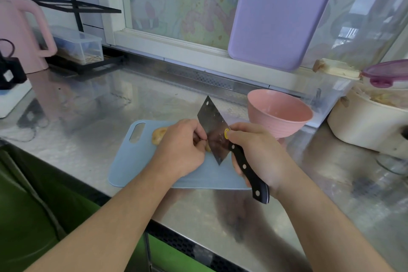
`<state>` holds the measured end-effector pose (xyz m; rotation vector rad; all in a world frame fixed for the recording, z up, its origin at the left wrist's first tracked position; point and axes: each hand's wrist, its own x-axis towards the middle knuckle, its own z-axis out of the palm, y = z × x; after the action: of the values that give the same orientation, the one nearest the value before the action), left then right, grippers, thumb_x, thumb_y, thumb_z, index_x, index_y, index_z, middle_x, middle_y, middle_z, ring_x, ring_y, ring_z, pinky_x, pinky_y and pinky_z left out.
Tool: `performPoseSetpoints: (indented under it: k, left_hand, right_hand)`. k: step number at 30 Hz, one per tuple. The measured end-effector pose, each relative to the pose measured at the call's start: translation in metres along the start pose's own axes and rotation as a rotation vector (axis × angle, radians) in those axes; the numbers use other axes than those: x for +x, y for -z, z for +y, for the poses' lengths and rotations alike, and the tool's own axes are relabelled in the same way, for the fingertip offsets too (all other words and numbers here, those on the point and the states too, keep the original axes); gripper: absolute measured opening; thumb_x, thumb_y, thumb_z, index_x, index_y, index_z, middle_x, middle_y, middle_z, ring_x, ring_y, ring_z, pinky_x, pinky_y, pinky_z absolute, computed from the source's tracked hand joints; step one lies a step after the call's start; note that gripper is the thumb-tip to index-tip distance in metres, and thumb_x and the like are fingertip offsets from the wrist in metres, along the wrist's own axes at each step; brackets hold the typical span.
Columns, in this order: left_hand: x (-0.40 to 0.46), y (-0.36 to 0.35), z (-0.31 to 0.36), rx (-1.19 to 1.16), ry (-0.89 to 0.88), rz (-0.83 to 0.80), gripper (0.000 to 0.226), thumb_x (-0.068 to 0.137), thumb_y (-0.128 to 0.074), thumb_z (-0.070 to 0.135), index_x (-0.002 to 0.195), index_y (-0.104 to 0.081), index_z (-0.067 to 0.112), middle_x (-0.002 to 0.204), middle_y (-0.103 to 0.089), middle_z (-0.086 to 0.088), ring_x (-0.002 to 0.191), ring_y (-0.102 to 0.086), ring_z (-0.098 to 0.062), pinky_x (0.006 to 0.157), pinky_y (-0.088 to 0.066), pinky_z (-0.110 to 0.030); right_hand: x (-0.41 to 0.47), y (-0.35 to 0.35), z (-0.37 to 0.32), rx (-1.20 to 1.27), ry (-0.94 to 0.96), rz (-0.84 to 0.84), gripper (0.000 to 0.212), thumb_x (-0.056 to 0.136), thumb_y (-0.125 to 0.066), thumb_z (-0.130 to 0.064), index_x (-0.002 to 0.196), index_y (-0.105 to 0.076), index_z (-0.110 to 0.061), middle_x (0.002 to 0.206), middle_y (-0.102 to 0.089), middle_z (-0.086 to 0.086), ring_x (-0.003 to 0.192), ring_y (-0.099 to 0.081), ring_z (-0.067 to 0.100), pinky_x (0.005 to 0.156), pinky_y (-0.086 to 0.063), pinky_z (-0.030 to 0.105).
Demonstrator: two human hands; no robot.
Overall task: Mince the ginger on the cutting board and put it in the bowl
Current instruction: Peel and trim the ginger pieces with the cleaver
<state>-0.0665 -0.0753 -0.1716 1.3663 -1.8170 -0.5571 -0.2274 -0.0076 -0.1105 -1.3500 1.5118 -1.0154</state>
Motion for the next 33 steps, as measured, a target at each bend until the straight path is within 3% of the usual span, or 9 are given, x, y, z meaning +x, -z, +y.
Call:
performPoseSetpoints:
  k: [3, 9, 11, 16, 19, 21, 23, 26, 33]
  left_hand:
    - [0.000, 0.001, 0.000, -0.003, -0.003, 0.003, 0.017, 0.087, -0.071, 0.009, 0.084, -0.068, 0.026, 0.085, -0.069, 0.010, 0.076, -0.065, -0.002, 0.070, -0.051, -0.015]
    - [0.000, 0.001, 0.001, 0.004, 0.009, 0.027, 0.015, 0.088, -0.068, 0.010, 0.083, -0.069, 0.024, 0.085, -0.069, 0.009, 0.077, -0.064, -0.002, 0.070, -0.046, -0.008]
    - [0.000, 0.001, 0.000, -0.008, 0.015, 0.028, 0.015, 0.088, -0.067, 0.011, 0.083, -0.068, 0.024, 0.085, -0.070, 0.010, 0.076, -0.065, -0.002, 0.069, -0.047, -0.008]
    - [0.002, 0.001, -0.001, -0.049, 0.009, 0.018, 0.015, 0.089, -0.066, 0.010, 0.086, -0.067, 0.024, 0.089, -0.069, 0.007, 0.078, -0.065, -0.003, 0.070, -0.051, -0.015]
    - [0.001, 0.002, -0.001, -0.039, -0.022, 0.012, 0.013, 0.091, -0.066, 0.014, 0.093, -0.064, 0.027, 0.095, -0.064, 0.009, 0.081, -0.061, 0.000, 0.070, -0.046, -0.011]
    - [0.000, 0.001, -0.001, -0.018, -0.073, -0.013, 0.017, 0.092, -0.068, 0.020, 0.104, -0.062, 0.030, 0.105, -0.057, 0.013, 0.086, -0.057, 0.004, 0.074, -0.041, -0.009]
    - [0.001, -0.001, -0.002, 0.038, -0.117, -0.047, 0.029, 0.093, -0.070, 0.030, 0.120, -0.060, 0.033, 0.119, -0.051, 0.017, 0.099, -0.054, 0.005, 0.087, -0.043, -0.017]
    - [0.003, -0.003, -0.001, 0.134, -0.150, -0.109, 0.040, 0.096, -0.067, 0.041, 0.134, -0.060, 0.032, 0.132, -0.052, 0.018, 0.120, -0.052, -0.005, 0.101, -0.044, -0.025]
    - [0.003, -0.003, -0.003, 0.032, -0.203, 0.043, 0.012, 0.098, -0.067, 0.025, 0.106, -0.076, 0.027, 0.107, -0.064, 0.013, 0.095, -0.062, -0.002, 0.083, -0.041, -0.003]
  right_hand:
    - [-0.001, -0.001, 0.000, 0.062, -0.086, -0.022, 0.035, 0.099, -0.055, -0.018, 0.065, -0.053, -0.010, 0.051, -0.045, 0.018, 0.038, -0.037, 0.023, 0.040, -0.028, 0.022]
    - [-0.004, 0.005, -0.003, 0.210, -0.187, -0.029, 0.042, 0.096, -0.057, -0.023, 0.055, -0.052, -0.015, 0.052, -0.043, 0.016, 0.039, -0.035, 0.022, 0.037, -0.025, 0.019]
    - [-0.004, 0.012, -0.005, 0.282, -0.204, -0.041, 0.039, 0.098, -0.056, -0.026, 0.061, -0.051, -0.016, 0.050, -0.043, 0.014, 0.039, -0.033, 0.022, 0.035, -0.024, 0.018]
    - [-0.005, 0.024, -0.009, 0.353, -0.140, -0.041, 0.043, 0.101, -0.056, -0.028, 0.061, -0.046, -0.015, 0.047, -0.040, 0.012, 0.032, -0.033, 0.020, 0.033, -0.024, 0.017]
    - [-0.004, 0.026, -0.007, 0.333, -0.063, -0.008, 0.047, 0.100, -0.058, -0.025, 0.054, -0.050, -0.020, 0.049, -0.041, 0.013, 0.035, -0.031, 0.022, 0.035, -0.026, 0.018]
    - [-0.003, 0.026, -0.005, 0.288, -0.016, 0.010, 0.043, 0.098, -0.060, -0.022, 0.056, -0.053, -0.020, 0.051, -0.041, 0.015, 0.039, -0.030, 0.023, 0.036, -0.026, 0.020]
    - [-0.002, 0.025, -0.003, 0.221, 0.022, 0.019, 0.037, 0.098, -0.060, -0.020, 0.062, -0.054, -0.017, 0.053, -0.043, 0.018, 0.039, -0.031, 0.023, 0.038, -0.028, 0.021]
    - [-0.002, 0.023, -0.001, 0.153, 0.045, 0.033, 0.033, 0.098, -0.058, -0.017, 0.067, -0.054, -0.011, 0.053, -0.043, 0.019, 0.036, -0.033, 0.023, 0.038, -0.029, 0.023]
    - [0.000, 0.023, 0.000, 0.112, 0.061, 0.064, 0.026, 0.098, -0.059, -0.017, 0.075, -0.059, -0.005, 0.048, -0.045, 0.017, 0.037, -0.036, 0.021, 0.040, -0.030, 0.020]
